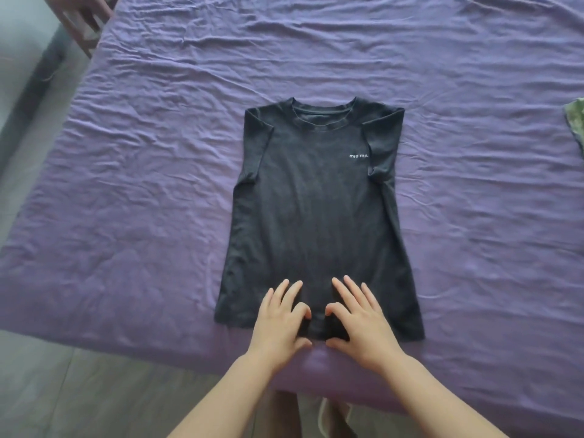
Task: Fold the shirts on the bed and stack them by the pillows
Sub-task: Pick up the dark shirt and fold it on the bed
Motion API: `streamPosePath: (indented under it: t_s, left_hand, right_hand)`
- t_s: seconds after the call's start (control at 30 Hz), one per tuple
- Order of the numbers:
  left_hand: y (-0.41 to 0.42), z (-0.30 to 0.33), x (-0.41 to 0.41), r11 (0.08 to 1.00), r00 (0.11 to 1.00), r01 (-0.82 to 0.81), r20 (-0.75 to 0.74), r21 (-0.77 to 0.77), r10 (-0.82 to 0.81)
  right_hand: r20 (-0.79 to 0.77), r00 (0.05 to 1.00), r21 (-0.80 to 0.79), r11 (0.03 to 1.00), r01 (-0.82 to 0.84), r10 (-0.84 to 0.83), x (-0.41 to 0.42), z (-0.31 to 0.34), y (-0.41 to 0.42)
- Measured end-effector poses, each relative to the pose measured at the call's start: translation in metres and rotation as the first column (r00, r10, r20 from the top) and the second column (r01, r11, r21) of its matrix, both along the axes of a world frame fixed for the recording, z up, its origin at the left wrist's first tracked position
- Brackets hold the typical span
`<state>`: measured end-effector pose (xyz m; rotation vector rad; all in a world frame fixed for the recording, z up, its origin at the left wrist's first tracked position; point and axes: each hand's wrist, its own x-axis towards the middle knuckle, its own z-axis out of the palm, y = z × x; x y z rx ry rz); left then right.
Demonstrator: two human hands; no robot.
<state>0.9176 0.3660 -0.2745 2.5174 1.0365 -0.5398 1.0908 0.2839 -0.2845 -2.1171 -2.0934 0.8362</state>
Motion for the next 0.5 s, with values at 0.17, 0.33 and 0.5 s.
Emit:
streamPosePath:
  t_s: [0.17, 0.33, 0.5]
  left_hand:
    - [0.009, 0.01, 0.005, 0.99, 0.996, 0.056, 0.057, 0.127, -0.064]
    - [0.054, 0.017, 0.007, 0.979, 0.963, -0.193, 0.18, -0.068, 0.202]
    - [0.136, 0.032, 0.028, 0.917, 0.888, -0.374, 0.229, -0.14, 0.398]
  right_hand:
    - [0.068, 0.998, 0.169, 0.986, 0.005, -0.017, -0.005, 0.007, -0.002]
    - [-0.109, 0.981, 0.167, 0.97, 0.176, -0.159, 0.022, 0.019, 0.028]
    - [-0.158, 0.922, -0.039, 0.935, 0.351, -0.353, 0.066, 0.029, 0.098]
